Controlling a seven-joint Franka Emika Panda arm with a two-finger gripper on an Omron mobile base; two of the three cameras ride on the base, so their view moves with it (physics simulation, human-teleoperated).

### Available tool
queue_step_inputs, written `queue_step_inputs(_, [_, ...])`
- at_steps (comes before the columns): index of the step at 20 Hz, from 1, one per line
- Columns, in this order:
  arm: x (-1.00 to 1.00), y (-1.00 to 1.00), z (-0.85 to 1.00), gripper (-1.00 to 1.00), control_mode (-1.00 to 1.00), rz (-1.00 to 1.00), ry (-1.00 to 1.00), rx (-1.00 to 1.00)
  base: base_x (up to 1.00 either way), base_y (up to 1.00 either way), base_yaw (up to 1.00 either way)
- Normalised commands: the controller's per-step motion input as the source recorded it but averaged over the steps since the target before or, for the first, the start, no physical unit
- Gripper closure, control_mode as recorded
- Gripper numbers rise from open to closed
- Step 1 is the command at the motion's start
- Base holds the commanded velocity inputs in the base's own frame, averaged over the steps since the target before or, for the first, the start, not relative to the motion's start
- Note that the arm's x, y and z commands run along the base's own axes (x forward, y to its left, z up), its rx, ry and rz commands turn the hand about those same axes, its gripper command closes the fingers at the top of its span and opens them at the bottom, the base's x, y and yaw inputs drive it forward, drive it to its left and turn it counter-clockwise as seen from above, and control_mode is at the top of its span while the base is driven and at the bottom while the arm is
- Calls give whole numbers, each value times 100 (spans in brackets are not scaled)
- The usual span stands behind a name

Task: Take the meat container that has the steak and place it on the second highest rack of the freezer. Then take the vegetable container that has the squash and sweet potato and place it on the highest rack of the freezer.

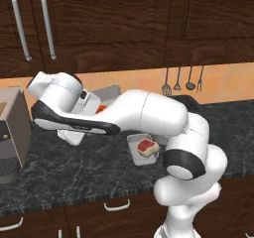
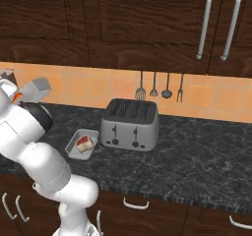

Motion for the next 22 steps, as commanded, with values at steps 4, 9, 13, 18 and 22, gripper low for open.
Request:
queue_step_inputs(4, [-96,-100,7,100,-100,0,-11,17,0,0,0])
queue_step_inputs(9, [-14,-100,53,100,-100,4,-7,22,0,0,0])
queue_step_inputs(13, [-19,-100,2,100,-100,4,-2,25,0,0,0])
queue_step_inputs(18, [-2,-63,39,100,-100,2,-4,21,0,0,0])
queue_step_inputs(22, [-8,-61,22,100,-100,3,-5,19,0,0,0])
